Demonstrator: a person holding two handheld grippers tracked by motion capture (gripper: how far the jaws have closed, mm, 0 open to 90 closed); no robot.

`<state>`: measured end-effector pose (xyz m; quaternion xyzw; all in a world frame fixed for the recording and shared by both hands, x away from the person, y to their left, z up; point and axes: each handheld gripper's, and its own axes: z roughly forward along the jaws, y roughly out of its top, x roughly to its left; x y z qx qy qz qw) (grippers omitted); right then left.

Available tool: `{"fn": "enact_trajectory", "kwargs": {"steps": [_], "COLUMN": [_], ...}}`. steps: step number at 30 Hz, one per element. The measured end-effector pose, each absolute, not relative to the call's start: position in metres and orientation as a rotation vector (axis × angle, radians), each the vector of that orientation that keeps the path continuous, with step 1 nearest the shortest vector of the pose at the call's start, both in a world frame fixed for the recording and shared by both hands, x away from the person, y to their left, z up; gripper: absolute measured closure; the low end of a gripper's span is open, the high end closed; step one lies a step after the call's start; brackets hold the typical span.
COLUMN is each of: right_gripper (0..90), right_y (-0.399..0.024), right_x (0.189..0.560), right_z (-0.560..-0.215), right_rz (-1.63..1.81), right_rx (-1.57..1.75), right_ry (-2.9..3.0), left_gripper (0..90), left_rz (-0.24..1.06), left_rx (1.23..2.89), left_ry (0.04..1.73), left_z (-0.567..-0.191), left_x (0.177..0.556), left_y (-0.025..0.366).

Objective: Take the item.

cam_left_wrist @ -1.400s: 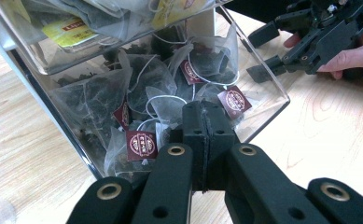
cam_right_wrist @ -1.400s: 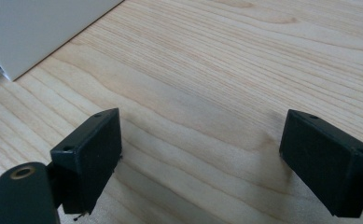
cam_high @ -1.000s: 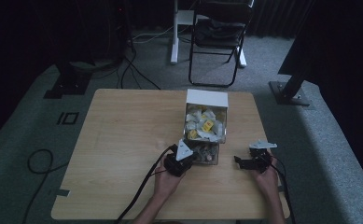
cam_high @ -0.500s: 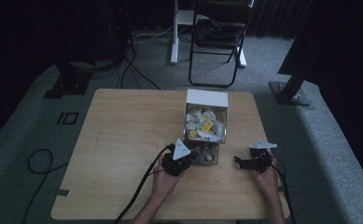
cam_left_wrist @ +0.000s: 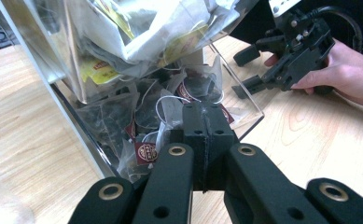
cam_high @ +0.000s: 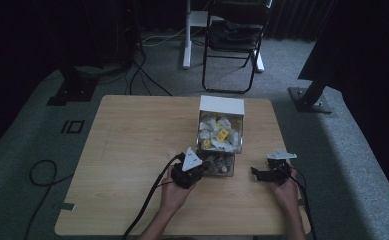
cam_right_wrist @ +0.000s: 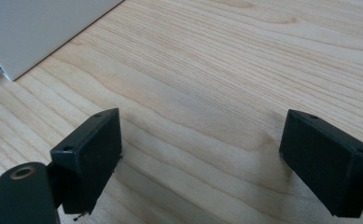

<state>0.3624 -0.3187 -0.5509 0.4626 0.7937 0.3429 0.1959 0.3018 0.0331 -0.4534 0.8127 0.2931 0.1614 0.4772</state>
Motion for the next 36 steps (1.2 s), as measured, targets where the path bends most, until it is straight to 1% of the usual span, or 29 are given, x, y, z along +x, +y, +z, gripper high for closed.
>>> {"fn": "enact_trajectory", "kwargs": {"steps": [18,36], "right_gripper": [12.7,12.7], "right_y": [-0.319,-0.319], "right_x": [0.362,0.362], "right_z": [-0.551,-0.551], "right_rz": [0.96,0.961], "right_rx": [1.296,1.296], "right_ry": [2.223,2.223], "left_gripper": [90.0,90.0], "left_rz": [0.398,0.425], "left_rx": [1.975,1.943], "left_ry": [0.706,0.733], "left_z": [-0.444,-0.44], "left_x": [0.299,0.299], "left_y": [0.045,0.068]}}
